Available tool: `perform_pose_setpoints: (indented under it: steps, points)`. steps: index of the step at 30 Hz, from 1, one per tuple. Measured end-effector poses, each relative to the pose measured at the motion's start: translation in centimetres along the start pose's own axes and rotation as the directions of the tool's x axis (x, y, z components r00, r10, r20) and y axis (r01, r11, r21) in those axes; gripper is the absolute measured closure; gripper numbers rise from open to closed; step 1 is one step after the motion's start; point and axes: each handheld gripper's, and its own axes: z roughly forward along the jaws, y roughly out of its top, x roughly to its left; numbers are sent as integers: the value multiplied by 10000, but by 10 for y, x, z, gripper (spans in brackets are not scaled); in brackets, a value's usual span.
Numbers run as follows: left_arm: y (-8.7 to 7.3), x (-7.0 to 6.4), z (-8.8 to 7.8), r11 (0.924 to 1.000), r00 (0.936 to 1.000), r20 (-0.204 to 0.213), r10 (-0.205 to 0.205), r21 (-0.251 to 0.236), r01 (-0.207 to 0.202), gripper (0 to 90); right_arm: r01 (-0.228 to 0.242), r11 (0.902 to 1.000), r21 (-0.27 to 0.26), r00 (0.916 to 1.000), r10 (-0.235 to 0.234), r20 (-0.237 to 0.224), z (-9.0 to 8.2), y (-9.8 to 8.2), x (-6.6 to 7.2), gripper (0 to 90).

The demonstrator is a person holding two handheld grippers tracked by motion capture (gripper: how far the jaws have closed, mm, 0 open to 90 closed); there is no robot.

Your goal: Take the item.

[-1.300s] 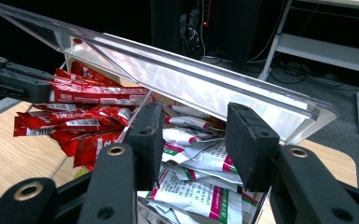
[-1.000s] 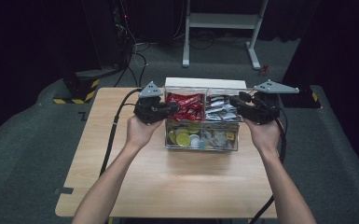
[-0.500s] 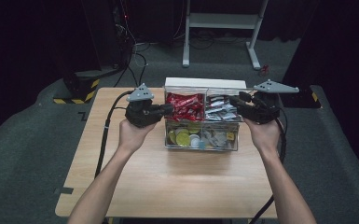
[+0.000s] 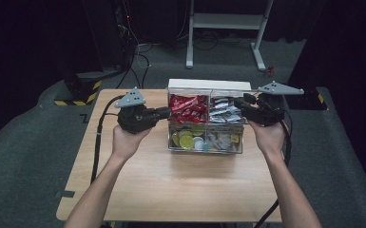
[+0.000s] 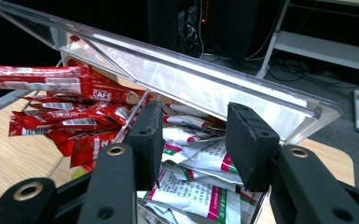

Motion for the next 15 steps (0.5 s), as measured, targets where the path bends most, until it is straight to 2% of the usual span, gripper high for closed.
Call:
perform_pose_setpoints:
  steps: [15]
  points:
    - [-5, -2, -13, 9998, 10000, 32, 55, -201, -55, 839, -39, 10000, 14, 10000, 39, 12, 0, 0, 0, 568]
